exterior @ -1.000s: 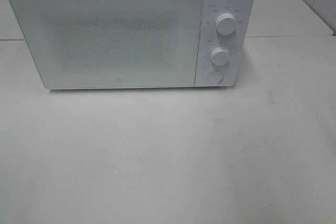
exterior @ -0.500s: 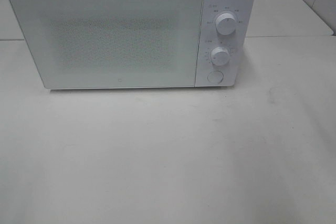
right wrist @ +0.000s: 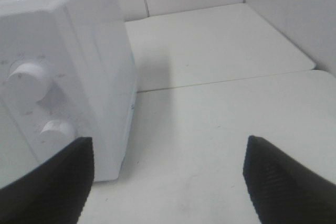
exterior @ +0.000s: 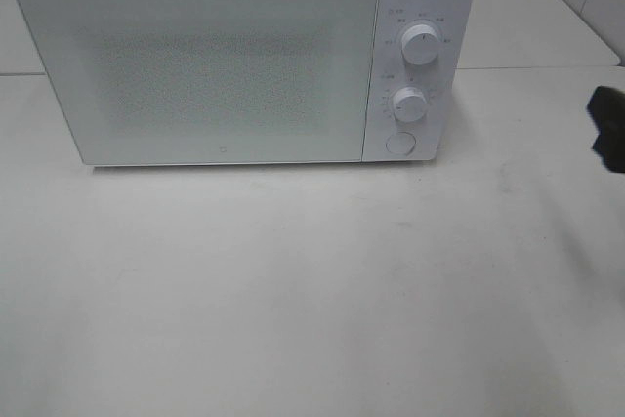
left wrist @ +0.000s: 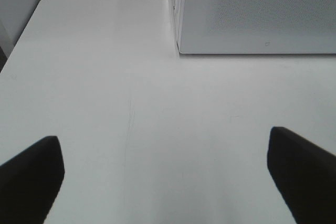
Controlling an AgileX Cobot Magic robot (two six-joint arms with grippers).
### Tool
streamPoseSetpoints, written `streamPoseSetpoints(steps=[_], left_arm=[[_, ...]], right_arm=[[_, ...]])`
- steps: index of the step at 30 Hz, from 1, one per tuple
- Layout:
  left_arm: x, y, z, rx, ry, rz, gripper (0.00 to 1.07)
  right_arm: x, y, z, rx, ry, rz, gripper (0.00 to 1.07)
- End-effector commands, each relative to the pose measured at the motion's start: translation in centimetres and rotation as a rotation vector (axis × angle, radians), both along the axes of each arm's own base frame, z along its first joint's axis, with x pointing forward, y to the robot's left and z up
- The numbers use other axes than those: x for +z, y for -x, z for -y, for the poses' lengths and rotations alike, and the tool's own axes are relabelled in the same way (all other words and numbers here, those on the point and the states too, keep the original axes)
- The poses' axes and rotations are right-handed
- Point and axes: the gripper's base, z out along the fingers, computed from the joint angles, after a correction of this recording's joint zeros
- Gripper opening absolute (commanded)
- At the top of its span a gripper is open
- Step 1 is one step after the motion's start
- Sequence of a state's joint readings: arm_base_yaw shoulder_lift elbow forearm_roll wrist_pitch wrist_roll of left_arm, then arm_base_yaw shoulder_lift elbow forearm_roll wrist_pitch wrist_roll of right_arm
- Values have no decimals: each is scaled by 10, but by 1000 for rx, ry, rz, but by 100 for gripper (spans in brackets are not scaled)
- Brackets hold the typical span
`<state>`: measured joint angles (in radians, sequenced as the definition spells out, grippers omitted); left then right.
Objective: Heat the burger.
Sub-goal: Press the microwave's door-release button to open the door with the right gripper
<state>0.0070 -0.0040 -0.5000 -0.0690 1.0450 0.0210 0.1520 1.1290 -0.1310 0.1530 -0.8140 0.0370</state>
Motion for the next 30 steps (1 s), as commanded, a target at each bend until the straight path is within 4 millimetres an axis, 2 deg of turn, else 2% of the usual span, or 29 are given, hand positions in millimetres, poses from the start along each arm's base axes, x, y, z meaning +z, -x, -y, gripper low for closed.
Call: streamPoseSetpoints(steps=[1, 2, 4, 13, 17, 24, 30], left_arm=[[0, 3, 0, -2, 5, 27, 105], [0, 3, 0, -2, 5, 27, 105], [0, 3, 0, -2, 5, 27, 105], [0, 3, 0, -2, 5, 27, 105], [0, 3, 0, -2, 5, 27, 105], [0, 3, 0, -2, 5, 27, 105], [0, 3, 0, -2, 5, 27, 105]], right_arm=[[-9, -4, -14, 55, 61, 17, 76], [-9, -4, -14, 55, 61, 17, 76], [-18, -7, -28, 59, 124, 24, 76], [-33, -3, -59, 50, 157, 37, 76], [-36, -5, -71, 60, 166, 30, 76], [-42, -14, -107, 98, 186, 22, 76], [-45, -18, -123, 87, 186, 13, 76]])
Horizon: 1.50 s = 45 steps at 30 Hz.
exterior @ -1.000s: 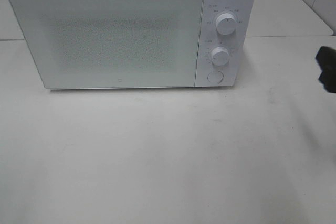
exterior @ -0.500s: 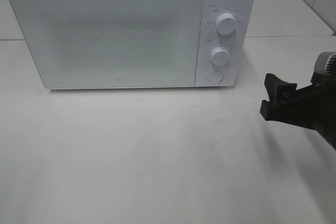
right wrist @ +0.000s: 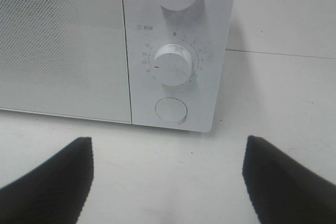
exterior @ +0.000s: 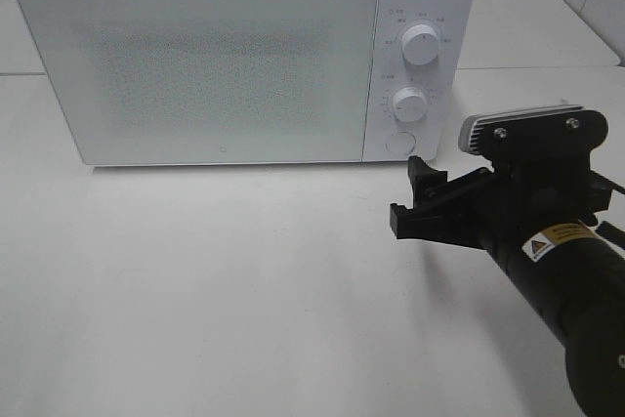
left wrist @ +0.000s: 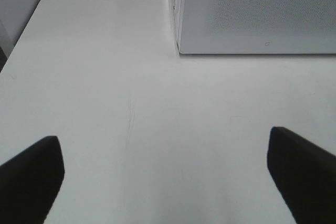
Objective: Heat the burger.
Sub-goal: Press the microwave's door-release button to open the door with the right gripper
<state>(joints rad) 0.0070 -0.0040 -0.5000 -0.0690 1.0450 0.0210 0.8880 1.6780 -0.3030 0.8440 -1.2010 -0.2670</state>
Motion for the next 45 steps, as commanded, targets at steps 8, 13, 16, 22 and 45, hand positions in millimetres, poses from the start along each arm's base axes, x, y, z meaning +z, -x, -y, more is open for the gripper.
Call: streamPoseSetpoints(steps=[8, 13, 16, 22, 45], left_arm=[[0, 3, 0, -2, 5, 27, 105], [0, 3, 0, -2, 5, 27, 105], [0, 3, 0, -2, 5, 27, 105], [0, 3, 0, -2, 5, 27, 105], [0, 3, 0, -2, 5, 27, 105]], right_arm=[[3, -7, -10, -34, -4, 50, 76], [1, -7, -7, -81, -57, 22, 76], [0, -7, -7, -109, -153, 3, 76], [-1, -6, -7, -194, -467, -38, 76], [-2, -6, -9, -463, -1482, -152, 11]])
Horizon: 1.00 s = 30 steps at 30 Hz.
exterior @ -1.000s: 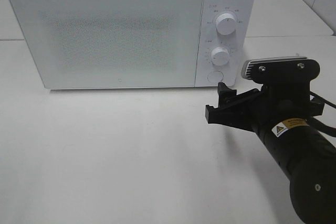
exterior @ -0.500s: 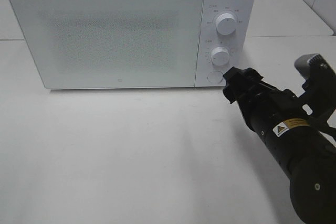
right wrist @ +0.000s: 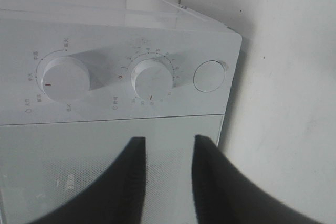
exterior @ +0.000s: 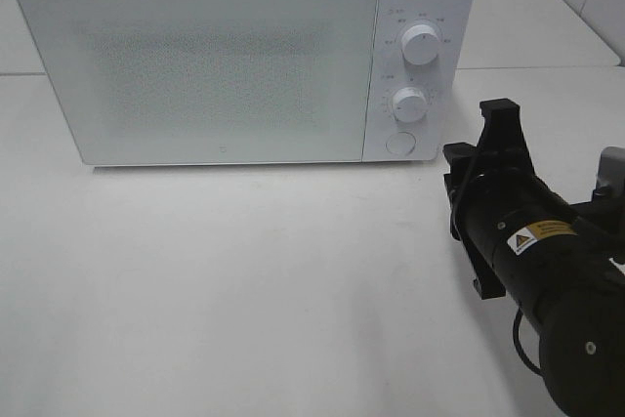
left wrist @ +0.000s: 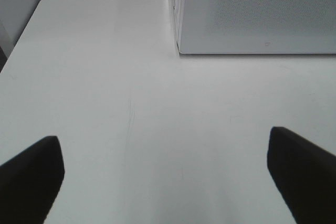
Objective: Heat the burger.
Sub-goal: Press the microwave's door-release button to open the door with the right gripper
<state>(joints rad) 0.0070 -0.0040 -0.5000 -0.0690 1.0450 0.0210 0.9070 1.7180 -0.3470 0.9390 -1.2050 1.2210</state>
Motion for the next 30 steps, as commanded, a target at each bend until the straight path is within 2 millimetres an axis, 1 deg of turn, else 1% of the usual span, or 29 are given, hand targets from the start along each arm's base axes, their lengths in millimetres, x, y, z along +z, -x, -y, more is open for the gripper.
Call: streamPoseSetpoints(steps=[1, 2, 9, 10, 12, 13, 14, 16, 17, 18, 20, 22, 23, 24, 26, 27, 29, 30], left_arm=[[0, 3, 0, -2, 5, 27, 105], [0, 3, 0, -2, 5, 27, 105], [0, 3, 0, -2, 5, 27, 105], [0, 3, 0, -2, 5, 27, 105], [0, 3, 0, -2, 5, 27, 105], [0, 3, 0, -2, 5, 27, 105], [0, 3, 0, -2, 5, 27, 105], [0, 3, 0, -2, 5, 27, 105], [0, 3, 0, -2, 5, 27, 105], [0, 3, 0, -2, 5, 27, 105], [0, 3, 0, -2, 5, 27, 105], [0, 3, 0, -2, 5, 27, 105], [0, 3, 0, -2, 5, 27, 105], [0, 3, 0, -2, 5, 27, 105], [0, 3, 0, -2, 5, 27, 105], [0, 3, 0, -2, 5, 27, 105], [0, 3, 0, -2, 5, 27, 105], [0, 3, 0, -2, 5, 27, 105]], right_arm=[[0, -1, -3, 5, -42, -11, 5], [-2, 0, -3, 3, -63, -40, 0], [-5, -1, -7, -20, -114, -95, 0], [-5, -6, -5, -35, -120, -108, 1], [-5, -8, -4, -35, -118, -122, 1], [-5, -15, -3, -41, -116, -139, 1], [-5, -15, -3, -41, -116, -139, 1], [-2, -26, 0, -43, -102, -143, 1], [-2, -26, 0, -43, -102, -143, 1], [-2, -32, 1, -45, -90, -149, 1], [-2, -35, 0, -47, -87, -152, 1], [-7, -42, -2, -60, -84, -160, 1], [-7, -42, -2, -60, -84, -160, 1], [-12, -47, -4, -68, -86, -167, 1], [-14, -49, -6, -65, -88, -171, 1], [-18, -55, -7, -71, -97, -174, 1], [-19, -58, -9, -56, -91, -172, 1], [-22, -65, -11, -47, -83, -166, 1]])
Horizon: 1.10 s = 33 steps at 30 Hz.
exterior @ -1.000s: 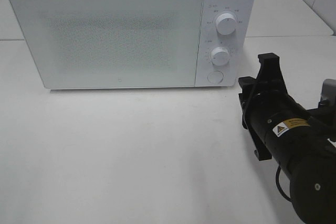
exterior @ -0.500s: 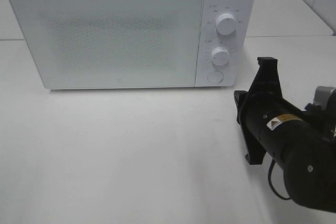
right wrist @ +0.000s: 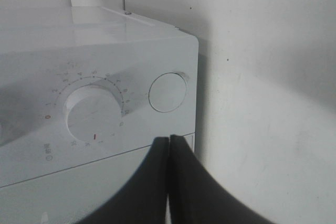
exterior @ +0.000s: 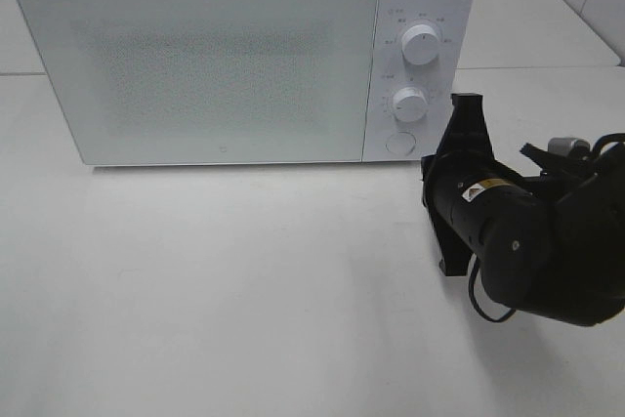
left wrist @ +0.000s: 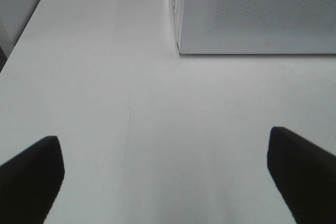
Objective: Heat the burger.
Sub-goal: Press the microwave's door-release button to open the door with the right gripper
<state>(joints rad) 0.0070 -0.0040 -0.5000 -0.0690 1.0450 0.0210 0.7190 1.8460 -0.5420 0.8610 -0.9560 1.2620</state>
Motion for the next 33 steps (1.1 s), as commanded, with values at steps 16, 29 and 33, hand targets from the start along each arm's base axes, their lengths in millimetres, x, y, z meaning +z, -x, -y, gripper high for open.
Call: streamPoseSetpoints(steps=[16, 29, 33], left_arm=[[0, 3, 0, -2, 5, 27, 105], [0, 3, 0, -2, 5, 27, 105], [0, 3, 0, -2, 5, 27, 105]], right_arm=[[-23, -52, -7, 68, 19, -26, 1], [-26, -72, -5, 80, 41, -19, 1], [-32, -77, -8, 84, 42, -27, 1]])
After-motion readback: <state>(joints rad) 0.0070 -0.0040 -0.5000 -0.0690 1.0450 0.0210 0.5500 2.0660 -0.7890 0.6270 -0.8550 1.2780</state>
